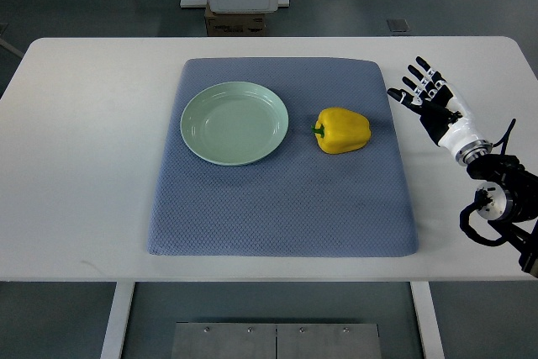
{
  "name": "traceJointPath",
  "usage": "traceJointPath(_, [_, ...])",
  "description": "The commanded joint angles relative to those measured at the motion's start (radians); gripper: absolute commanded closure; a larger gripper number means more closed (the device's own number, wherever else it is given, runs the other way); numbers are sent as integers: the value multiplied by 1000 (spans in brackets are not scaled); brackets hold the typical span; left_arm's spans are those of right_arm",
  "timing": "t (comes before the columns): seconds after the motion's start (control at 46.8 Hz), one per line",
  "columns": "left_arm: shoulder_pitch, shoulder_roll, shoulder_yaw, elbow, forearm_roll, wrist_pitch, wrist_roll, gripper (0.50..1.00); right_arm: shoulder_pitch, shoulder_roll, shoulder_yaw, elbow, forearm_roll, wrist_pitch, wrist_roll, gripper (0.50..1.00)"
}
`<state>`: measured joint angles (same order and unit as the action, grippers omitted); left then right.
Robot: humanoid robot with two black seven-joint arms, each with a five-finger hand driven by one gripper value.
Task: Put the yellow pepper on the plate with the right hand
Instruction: 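Raise the open right hand and move it toward the yellow pepper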
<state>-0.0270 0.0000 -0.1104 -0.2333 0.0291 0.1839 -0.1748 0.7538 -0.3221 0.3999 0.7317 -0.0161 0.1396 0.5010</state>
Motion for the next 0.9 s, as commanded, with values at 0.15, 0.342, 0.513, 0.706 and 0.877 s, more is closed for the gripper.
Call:
traceJointPath(0.15, [-16, 0, -2, -3, -5, -3, 0, 500, -1, 0, -1, 0, -1, 0, -3, 500])
traceJointPath(0.342, [2, 0, -2, 0, -8, -1, 0, 500, -2, 0, 0, -2, -1, -2, 1, 500])
traceJointPath(0.513, [1, 0, -2, -1, -8, -1, 0, 500, 4, -5, 22, -11, -1, -5, -3, 500])
traceJointPath(0.706, [1, 0, -2, 0, -8, -1, 0, 500, 1, -8, 109, -46, -2, 0, 10, 500])
traceJointPath(0.877, [1, 0, -2, 0, -8, -1, 0, 500, 10, -14, 103, -37, -18, 9, 11, 500])
